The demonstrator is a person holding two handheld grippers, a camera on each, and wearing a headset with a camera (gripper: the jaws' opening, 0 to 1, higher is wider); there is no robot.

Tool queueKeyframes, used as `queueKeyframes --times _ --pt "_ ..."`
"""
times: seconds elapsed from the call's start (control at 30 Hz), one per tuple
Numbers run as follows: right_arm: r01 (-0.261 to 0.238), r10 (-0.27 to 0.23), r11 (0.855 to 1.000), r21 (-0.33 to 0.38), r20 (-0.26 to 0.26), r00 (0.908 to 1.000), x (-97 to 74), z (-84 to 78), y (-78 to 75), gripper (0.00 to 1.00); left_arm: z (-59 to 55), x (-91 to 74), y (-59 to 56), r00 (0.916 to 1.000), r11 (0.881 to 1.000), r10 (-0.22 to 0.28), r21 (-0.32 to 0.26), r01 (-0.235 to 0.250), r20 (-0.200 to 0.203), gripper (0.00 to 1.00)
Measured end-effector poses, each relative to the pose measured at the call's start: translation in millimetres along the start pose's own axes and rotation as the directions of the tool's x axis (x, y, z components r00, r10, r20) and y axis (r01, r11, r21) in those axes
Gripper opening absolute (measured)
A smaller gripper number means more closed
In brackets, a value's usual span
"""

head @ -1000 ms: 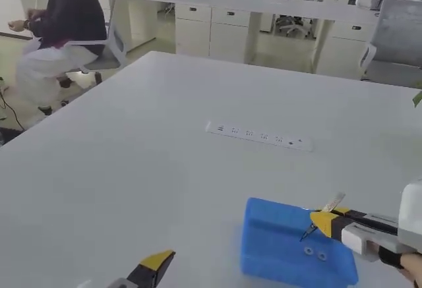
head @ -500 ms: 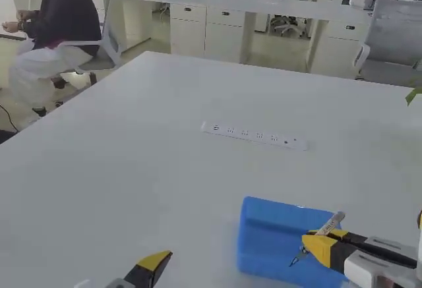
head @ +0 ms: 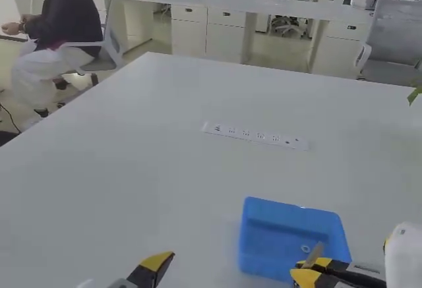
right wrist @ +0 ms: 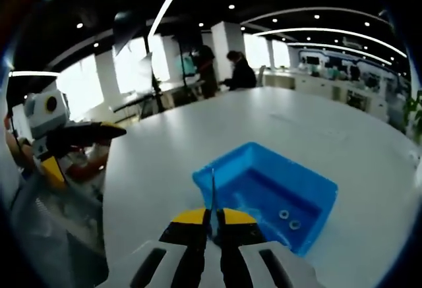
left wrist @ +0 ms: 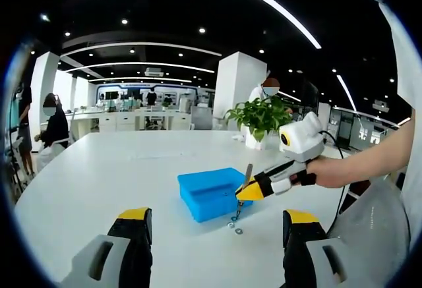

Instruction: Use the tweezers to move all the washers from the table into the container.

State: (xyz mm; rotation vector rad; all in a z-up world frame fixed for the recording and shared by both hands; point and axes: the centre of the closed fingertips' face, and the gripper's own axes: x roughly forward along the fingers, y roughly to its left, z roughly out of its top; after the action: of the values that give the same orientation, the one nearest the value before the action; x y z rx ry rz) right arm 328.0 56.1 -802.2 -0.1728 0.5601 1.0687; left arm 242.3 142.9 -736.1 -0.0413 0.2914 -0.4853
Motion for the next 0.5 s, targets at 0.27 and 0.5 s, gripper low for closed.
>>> queueKeyframes --times 0.27,0.5 --pt "-0.022 0.022 0.999 -0.041 -0.011 0.9997 3.8 -0.6 2.5 0.04 0.0 -0.2 0.2 1.0000 1.000 0.001 0.000 -0.001 0.000 0.83" --pt "-0.061 0.061 0.998 0.020 -0.033 0.9976 -0.7 -6.6 10.5 0.04 1.9 0.0 -2.8 0.9998 1.000 -0.017 -0.002 0.017 0.008 0.82"
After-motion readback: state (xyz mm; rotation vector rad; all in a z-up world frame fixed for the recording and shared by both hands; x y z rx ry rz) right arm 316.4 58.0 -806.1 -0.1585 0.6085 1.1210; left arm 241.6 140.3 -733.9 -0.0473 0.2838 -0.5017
